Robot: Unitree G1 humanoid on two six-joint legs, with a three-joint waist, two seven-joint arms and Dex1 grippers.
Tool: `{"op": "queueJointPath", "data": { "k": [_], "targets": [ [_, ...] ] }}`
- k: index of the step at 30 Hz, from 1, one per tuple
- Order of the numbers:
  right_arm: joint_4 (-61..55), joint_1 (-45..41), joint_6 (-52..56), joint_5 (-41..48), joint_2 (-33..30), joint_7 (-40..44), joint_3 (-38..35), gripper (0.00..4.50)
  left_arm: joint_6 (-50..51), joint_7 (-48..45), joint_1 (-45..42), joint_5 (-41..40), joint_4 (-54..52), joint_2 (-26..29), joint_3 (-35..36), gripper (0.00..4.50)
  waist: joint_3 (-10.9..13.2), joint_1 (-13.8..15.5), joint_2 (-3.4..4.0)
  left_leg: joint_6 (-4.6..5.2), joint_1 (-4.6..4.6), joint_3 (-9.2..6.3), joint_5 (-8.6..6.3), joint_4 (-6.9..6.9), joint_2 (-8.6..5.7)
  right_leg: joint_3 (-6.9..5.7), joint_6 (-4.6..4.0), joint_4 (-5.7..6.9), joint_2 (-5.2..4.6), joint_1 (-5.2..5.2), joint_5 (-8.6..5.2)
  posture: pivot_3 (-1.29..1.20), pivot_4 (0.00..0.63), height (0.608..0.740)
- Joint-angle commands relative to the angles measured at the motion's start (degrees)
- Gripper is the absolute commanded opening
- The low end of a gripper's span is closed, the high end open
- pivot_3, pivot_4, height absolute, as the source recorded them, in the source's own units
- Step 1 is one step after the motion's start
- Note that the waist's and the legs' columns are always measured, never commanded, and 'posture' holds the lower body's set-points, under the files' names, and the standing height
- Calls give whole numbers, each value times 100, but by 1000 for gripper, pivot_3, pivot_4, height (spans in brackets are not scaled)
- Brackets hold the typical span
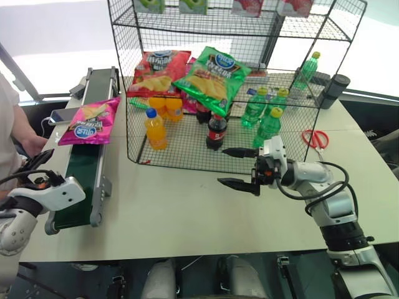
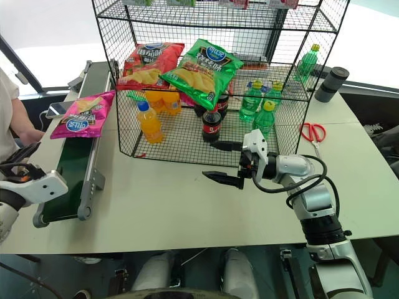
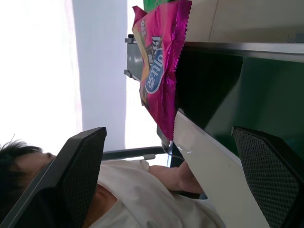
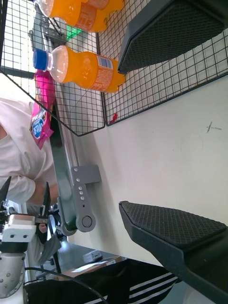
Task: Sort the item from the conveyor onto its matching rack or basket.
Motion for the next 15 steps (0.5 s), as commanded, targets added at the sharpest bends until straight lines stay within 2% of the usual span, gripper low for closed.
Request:
{"op": "queueJointPath", "data": {
  "k": [1,7,15],
  "targets": [
    [-324,-13,26,89,-13,-69,-128,4455,-35,206,-36,91,28,56,-32,4500,0,0,0,0,0,0,0,0,0,0,0,0,-1,0,0,0,150,740],
    [-356,-48,127,104,-91,-97,-158,4455,-106,359,-96,122,253,127,-128,4500,-1,1,-1,0,0,0,0,0,0,0,0,0,-5,-1,0,0,150,740],
    [-743,61,681,777,-81,-9,-359,4455,-208,547,-230,146,511,218,-310,4500,-1,2,-1,0,0,-1,0,-1,0,0,-1,0,-9,-2,1,0,150,740]
  ]
}}
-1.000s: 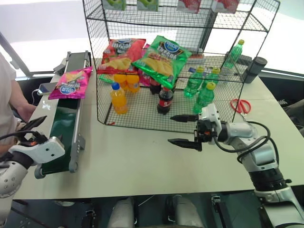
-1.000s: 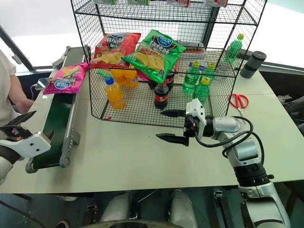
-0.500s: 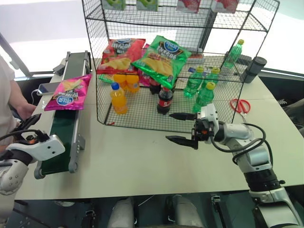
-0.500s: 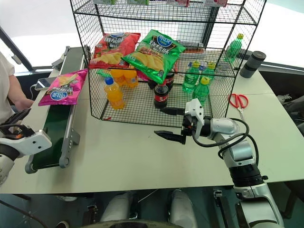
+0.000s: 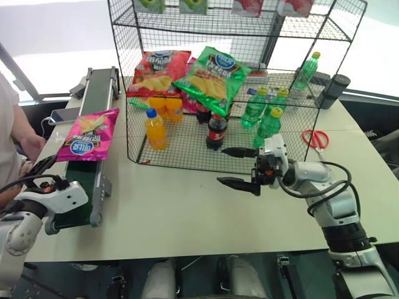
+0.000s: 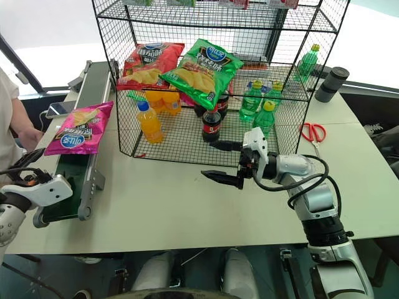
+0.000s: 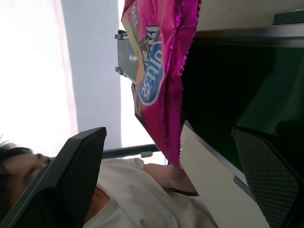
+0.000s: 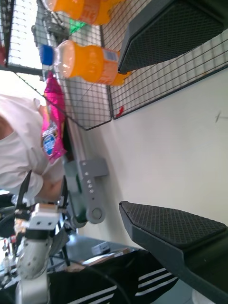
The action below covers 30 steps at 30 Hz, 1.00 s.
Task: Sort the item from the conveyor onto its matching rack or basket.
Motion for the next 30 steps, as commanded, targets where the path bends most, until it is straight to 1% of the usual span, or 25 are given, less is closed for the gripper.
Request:
{"op": "queueJointPath", "data": {
  "k": [1,19,20,22,25,29,30],
  "targets": [
    [-301,87,71,230,-43,12,-213,4455,-64,152,-52,42,65,95,-47,4500,0,1,0,0,0,0,0,-1,0,0,0,0,0,0,0,0,150,740],
    [-386,32,-18,-137,-27,-208,-108,4455,-280,246,-422,-54,535,156,-482,4500,0,1,0,0,0,1,0,-1,0,-1,-1,1,0,-2,1,0,150,740],
    [-373,21,-30,-151,-25,-210,-104,4487,-306,227,-450,-81,569,152,-505,4252,0,0,0,0,0,2,0,-1,0,-2,-1,1,0,-2,1,0,150,740],
    [-342,-7,-53,-191,-30,-228,-108,4500,-352,168,-505,-169,636,149,-546,3617,0,0,0,0,0,2,0,-1,0,-1,-1,1,-1,-2,1,0,150,740],
    [-303,-18,-88,-227,-31,-229,-128,4500,-373,173,-561,-231,687,167,-590,2271,-1,-1,-1,0,0,2,0,-1,0,-2,-1,1,-1,-2,1,0,150,740],
    [-279,12,-153,-307,-17,-230,-110,4500,-414,244,-606,-290,725,178,-574,342,-2,7,1,0,-1,2,0,-1,0,-2,0,1,0,-1,1,0,150,740],
    [-280,16,-170,-317,-6,-235,-107,4500,-399,232,-623,-413,716,147,-501,65,-4,14,6,0,1,2,0,-1,0,-3,-1,1,-1,0,1,0,150,740]
  ]
}}
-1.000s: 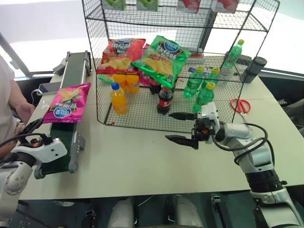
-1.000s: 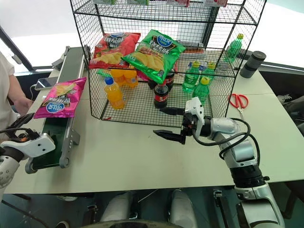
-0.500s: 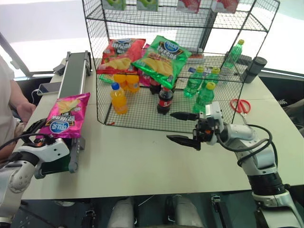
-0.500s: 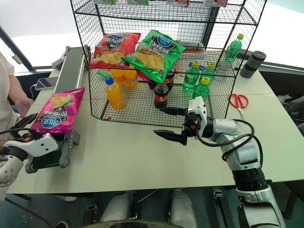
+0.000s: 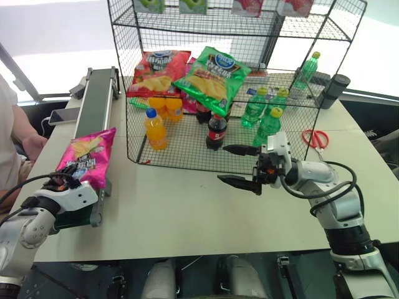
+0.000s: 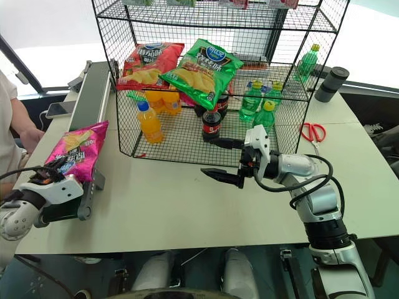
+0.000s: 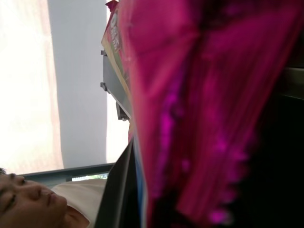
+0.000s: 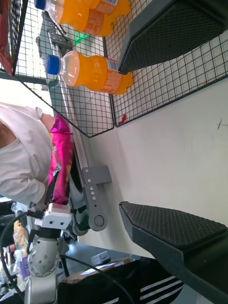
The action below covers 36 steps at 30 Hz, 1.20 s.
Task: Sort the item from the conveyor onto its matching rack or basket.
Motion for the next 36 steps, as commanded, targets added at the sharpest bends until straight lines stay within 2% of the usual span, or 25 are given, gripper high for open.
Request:
{"op": "queueJointPath", "data": {
  "k": [1,3,7,10,14,17,20,22,26,28,32,36],
  "targets": [
    [-103,-64,-138,-12,2,-6,-41,4500,-17,62,-80,-318,-60,45,215,65,-3,3,6,0,0,0,0,0,-1,-1,0,0,-1,0,0,0,150,740],
    [-83,-56,-179,-42,6,-10,-36,4500,-41,-31,-168,-837,-86,-32,449,65,-4,-6,4,0,-1,0,0,0,0,0,0,0,-1,0,0,0,150,740],
    [-26,-43,-246,-109,-13,2,-36,4500,-289,-1128,-287,-3052,-197,-139,1043,65,-6,-19,0,-1,-3,-1,0,0,5,-2,0,0,0,-3,0,0,150,740],
    [44,-75,-254,-98,-32,32,-63,4500,219,-2706,-95,-5214,-469,-152,1584,65,-6,-39,1,-1,-2,-1,0,0,4,-3,0,-1,-2,-1,0,0,150,740],
    [113,-108,-216,-52,-62,77,-110,4500,2094,-4376,528,-7846,-1175,120,2521,65,-5,-134,2,-3,-3,-1,1,0,4,-9,0,-3,1,0,0,0,150,740],
    [85,-155,-4,103,-78,69,-163,4500,3528,-4976,1084,-9142,-1587,387,3052,65,-3,-144,4,-6,-2,-4,3,1,5,-10,0,0,8,2,-1,0,150,740],
    [-78,-262,816,683,-127,-95,-349,4500,4707,-5197,1352,-10327,-2019,549,3253,65,-2,-124,5,-6,0,-6,3,3,2,-10,0,-2,22,7,-1,0,150,740],
    [-239,-310,1618,1266,-237,-201,-490,4500,5274,-5046,1227,-10985,-2264,522,2957,65,-1,-104,7,-6,0,-11,3,4,1,-10,-1,-3,22,10,-2,0,150,740],
    [-659,-201,2841,1965,-684,-140,-407,4500,5808,-4819,490,-11503,-2642,167,1823,65,-3,-38,11,-5,-1,-15,2,5,-6,-7,-3,-7,19,13,-2,0,150,740],
    [-700,-287,3077,2189,-584,-413,-517,4500,5982,-4725,42,-11625,-2662,-59,1342,65,-8,-28,4,-5,-1,-15,2,4,-5,-6,-3,-7,23,13,-2,0,150,740],
    [-546,-622,3982,3298,-499,-824,-1012,4500,6132,-4775,-902,-11222,-2441,-513,393,65,-7,-27,6,-6,-1,-11,3,4,-4,-1,-5,-4,30,12,0,0,150,740],
    [-507,-692,4625,3915,-519,-1161,-1128,4500,6216,-4883,-1525,-10998,-2140,-730,30,65,-13,-2,-4,-6,-1,-12,4,5,-5,-1,-5,-5,34,13,0,0,150,740]
  ]
}}
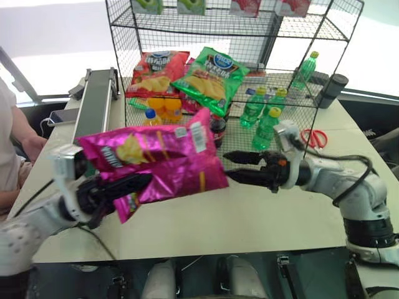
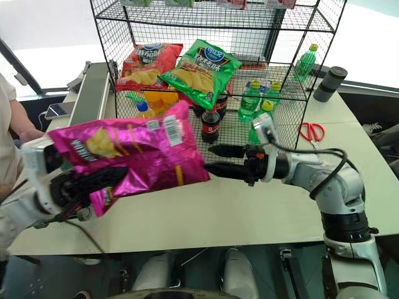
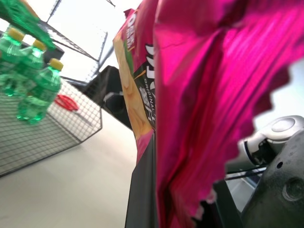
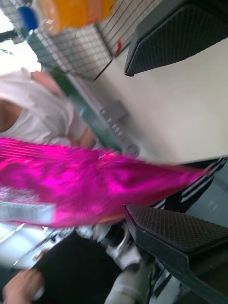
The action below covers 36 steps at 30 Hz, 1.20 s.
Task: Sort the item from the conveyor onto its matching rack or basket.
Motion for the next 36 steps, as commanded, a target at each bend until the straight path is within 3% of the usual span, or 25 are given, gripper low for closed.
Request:
{"op": "queueJointPath", "data": {
  "k": [1,5,16,17,18,24,25,26,35,36],
  "targets": [
    [-96,-18,469,602,19,-312,-156,4500,79,-159,-393,157,161,-78,-186,65,-1,1,-1,0,-1,-1,0,0,0,0,0,-2,1,0,0,0,150,740],
    [-218,63,841,1103,27,-451,-143,4500,57,-299,-687,463,329,-175,-359,65,0,4,0,1,-2,1,-1,0,0,2,0,-3,1,-2,0,0,150,740],
    [-362,306,765,835,165,-609,221,4500,-223,-221,-762,1232,63,-567,-581,65,-1,6,-1,2,-3,0,-1,0,0,3,1,-3,0,-2,0,0,150,740],
    [-337,300,767,826,166,-599,244,3957,-232,-215,-755,1267,43,-591,-578,0,-1,7,-1,2,-4,0,-1,0,-1,3,1,-3,0,-2,0,0,150,740],
    [-323,304,739,769,147,-549,282,3716,-299,-204,-753,1353,24,-629,-574,0,-1,8,-1,3,-4,0,-1,0,-1,3,1,-4,-1,-2,0,0,150,740],
    [-233,325,467,341,86,-306,437,595,-435,-104,-738,1590,10,-769,-576,0,-1,10,-2,3,-5,0,-2,0,-1,3,1,-6,-1,-2,0,0,150,740],
    [-201,332,399,249,61,-268,431,193,-343,-15,-738,1546,51,-754,-541,0,-1,10,-2,4,-5,0,-2,0,-1,3,1,-6,-1,-2,0,0,150,740],
    [-181,338,353,184,33,-221,421,87,-313,68,-738,1578,76,-736,-513,0,-1,9,-2,4,-5,0,-2,0,-2,3,1,-6,-1,-2,0,0,150,740],
    [-322,729,-403,-610,-602,307,192,87,-307,-184,-615,1737,260,-437,-420,4401,0,14,-1,5,-6,0,-3,0,-2,3,1,-9,-1,-2,0,0,150,740],
    [-364,813,-507,-692,-694,317,111,87,-391,-203,-585,1826,276,-433,-419,4491,0,14,-2,5,-6,0,-3,0,-2,3,1,-10,-1,-2,0,0,150,740]
  ]
}}
